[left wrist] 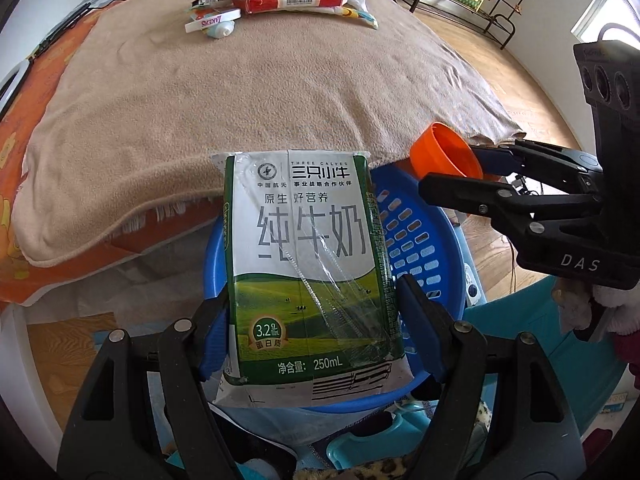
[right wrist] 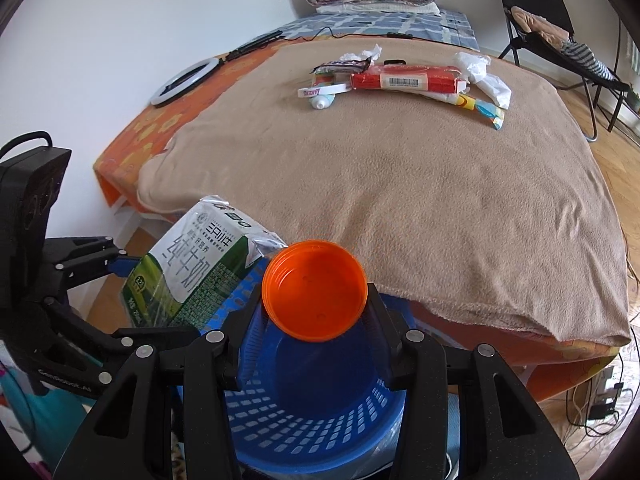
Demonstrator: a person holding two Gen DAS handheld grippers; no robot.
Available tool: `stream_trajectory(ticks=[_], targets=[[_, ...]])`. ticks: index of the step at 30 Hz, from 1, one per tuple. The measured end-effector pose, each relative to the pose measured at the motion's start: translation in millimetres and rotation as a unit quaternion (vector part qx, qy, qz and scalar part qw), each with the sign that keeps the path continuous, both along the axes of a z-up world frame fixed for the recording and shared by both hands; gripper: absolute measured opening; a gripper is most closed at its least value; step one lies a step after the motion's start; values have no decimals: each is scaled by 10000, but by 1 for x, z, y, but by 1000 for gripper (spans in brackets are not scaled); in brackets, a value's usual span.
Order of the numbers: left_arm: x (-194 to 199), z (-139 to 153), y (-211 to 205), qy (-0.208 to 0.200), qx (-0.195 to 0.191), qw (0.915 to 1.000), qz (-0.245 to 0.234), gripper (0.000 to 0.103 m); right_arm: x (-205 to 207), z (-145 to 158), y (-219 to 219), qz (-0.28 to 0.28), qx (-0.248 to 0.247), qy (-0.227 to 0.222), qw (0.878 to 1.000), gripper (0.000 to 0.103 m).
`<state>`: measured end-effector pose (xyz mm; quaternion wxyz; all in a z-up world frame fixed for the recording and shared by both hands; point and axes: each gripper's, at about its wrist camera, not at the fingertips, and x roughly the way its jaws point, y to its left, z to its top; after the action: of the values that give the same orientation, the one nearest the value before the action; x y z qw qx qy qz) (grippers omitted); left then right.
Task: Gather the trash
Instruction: 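Carry the milk carton and orange cap with both tools over the blue basket, then open both tools to drop the carton and cap into the basket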
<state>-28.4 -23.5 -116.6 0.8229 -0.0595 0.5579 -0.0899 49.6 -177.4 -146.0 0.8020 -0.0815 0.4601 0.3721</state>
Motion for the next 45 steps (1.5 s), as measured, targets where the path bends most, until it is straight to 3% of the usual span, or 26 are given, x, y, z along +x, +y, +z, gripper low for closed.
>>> stream_trajectory(ticks=[7,18,26,31,45], targets=[[-3,-14,-9,175,9,9996,-224,77,-2,-15,1,38,-8,201,9998,45],[-2,-13,-14,148,3,9991,-394,78,6,-30,6,42,-96,419,9991,45],[3,-14,-7,156,-53,9996,-208,78,7,-35,9,55,-257,392,9989,45],[5,-11,0,125,-73,9998,-104,78,6,-36,10,72,-290,371,9989,61],[13,0,12,-51,-54,9997,251,78,11,-21,0,-183,-157,194,9995,61]])
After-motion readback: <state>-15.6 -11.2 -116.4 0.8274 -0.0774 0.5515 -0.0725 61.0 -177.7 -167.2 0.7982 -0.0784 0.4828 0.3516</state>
